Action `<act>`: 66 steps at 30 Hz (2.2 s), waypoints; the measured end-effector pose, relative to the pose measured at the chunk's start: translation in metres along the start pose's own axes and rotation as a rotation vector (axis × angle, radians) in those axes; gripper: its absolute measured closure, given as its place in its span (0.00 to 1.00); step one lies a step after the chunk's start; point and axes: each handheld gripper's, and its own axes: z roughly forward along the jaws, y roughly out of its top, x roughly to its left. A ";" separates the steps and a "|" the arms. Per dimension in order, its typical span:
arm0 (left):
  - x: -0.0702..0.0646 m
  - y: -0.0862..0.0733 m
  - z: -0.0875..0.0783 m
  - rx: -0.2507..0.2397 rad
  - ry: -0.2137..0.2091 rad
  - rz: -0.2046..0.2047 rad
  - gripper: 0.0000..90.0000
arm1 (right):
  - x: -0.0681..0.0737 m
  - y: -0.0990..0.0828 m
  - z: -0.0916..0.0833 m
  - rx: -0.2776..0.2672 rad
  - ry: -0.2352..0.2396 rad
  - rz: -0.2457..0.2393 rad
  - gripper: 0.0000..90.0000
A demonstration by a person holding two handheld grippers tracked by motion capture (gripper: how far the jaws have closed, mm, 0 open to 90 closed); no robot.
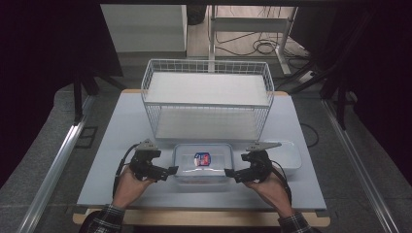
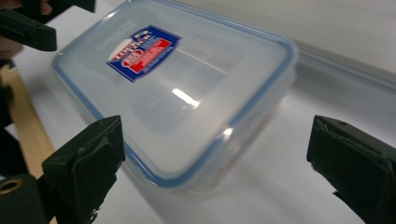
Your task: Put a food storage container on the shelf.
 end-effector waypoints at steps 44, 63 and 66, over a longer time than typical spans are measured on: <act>-0.003 -0.013 -0.002 -0.066 -0.214 -0.165 0.55 | -0.001 -0.010 -0.013 -0.019 0.123 0.201 0.57; -0.007 0.015 -0.023 -0.132 -0.199 -0.119 0.56 | 0.006 0.016 -0.034 -0.126 0.102 0.131 0.58; -0.007 0.025 -0.029 -0.145 -0.189 -0.106 0.56 | 0.006 0.024 -0.037 -0.140 0.107 0.123 0.58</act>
